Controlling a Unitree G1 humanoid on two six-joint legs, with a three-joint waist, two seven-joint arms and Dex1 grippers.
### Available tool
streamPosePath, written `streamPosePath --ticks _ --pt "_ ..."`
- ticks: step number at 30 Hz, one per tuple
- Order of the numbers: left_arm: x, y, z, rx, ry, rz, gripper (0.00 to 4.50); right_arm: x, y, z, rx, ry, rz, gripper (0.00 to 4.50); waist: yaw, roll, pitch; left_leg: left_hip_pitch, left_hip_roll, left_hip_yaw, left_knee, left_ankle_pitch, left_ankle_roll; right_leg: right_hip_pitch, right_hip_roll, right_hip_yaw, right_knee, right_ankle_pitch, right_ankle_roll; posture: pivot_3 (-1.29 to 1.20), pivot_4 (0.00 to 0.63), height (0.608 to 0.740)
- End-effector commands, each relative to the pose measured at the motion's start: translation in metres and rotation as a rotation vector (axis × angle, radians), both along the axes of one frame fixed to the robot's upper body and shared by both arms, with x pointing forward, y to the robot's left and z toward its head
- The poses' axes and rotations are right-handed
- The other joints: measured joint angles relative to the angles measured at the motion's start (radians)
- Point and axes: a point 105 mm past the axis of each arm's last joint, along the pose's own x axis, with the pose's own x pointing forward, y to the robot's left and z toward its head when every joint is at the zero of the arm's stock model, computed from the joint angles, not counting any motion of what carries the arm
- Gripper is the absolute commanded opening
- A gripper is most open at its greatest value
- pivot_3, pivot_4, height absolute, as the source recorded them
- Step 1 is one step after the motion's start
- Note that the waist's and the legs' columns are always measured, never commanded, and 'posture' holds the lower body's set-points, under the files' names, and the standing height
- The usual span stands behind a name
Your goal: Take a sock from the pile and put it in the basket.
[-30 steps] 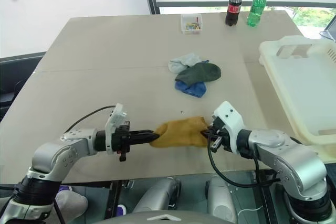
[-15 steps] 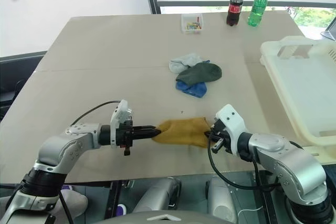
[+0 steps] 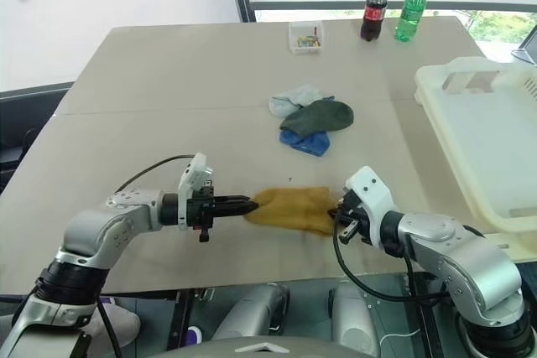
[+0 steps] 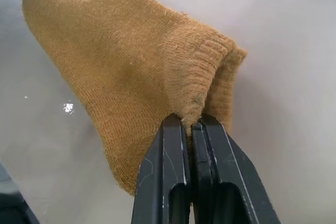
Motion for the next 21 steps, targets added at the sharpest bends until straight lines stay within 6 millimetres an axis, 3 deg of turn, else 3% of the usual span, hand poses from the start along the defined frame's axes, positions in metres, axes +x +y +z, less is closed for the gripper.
streamPosePath --ticks 1,12,21 --pt "0.001 0.004 0.011 -0.005 -0.022 -0.015 0.23 -0.003 0.003 0.01 0.008 -0.047 0.017 0.0 0.001 0.0 0.0 0.0 0.0 0.0 0.0 0.0 0.0 0.0 0.0 0.0 0.0 0.0 0.0 0.0 0.15 0.74" --pt "0.007 0.008 0.016 -0.004 -0.019 -0.018 0.23 -0.005 0.003 0.014 0.014 -0.058 0.005 0.0 0.0 0.0 0.0 0.0 0.0 0.0 0.0 0.0 0.0 0.0 0.0 0.0 0.0 0.0 0.0 0.0 0.15 0.74" --pt "0.016 0.005 0.008 0.034 -0.033 0.0 0.23 -0.002 0.003 0.01 0.007 -0.054 -0.015 0.0 0.001 0.0 0.0 0.0 0.0 0.0 0.0 0.0 0.0 0.0 0.0 0.0 0.0 0.0 0.0 0.0 0.15 0.74"
